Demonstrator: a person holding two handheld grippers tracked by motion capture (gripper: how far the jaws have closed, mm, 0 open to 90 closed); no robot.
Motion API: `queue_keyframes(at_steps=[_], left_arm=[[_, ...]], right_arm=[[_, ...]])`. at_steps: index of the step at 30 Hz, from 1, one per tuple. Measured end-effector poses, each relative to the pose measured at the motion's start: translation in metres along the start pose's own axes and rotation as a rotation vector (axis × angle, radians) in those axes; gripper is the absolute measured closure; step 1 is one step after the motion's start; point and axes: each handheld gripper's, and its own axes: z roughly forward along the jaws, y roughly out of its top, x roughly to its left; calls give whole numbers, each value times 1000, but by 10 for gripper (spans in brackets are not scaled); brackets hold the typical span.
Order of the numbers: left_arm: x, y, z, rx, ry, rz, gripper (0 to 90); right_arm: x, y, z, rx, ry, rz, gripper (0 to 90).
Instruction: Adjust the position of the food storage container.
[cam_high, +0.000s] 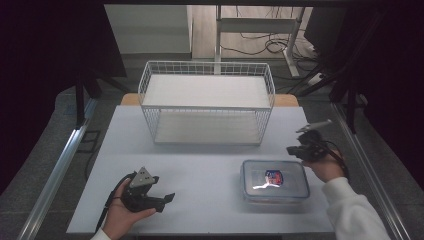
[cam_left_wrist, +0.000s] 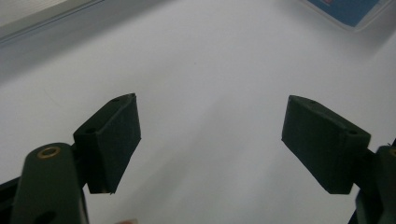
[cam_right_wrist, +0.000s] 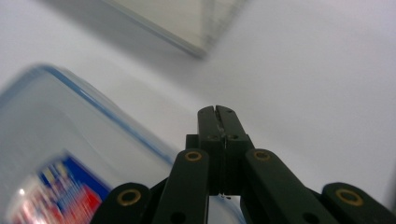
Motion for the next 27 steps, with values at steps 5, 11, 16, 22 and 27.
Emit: queue_keyframes(at_steps=[5,11,16,22,27], left_arm=[[2,1,-1,-4,6,-10,194],[2,2,1,6,9,-13,193],[3,3,-1,-5,30,-21,195],[5,1,-2,-2,36,-33,197],[6,2,-2,3,54,-41,202]], right_arm=[[-15,-51,-19,17,-61,137,894],[-8,-88,-17,43,-81,206,894],[6,-96,-4,68,-39,200,894],[9,-98,-3,53,-38,200,895],[19,-94,0,41,-11,169,894]])
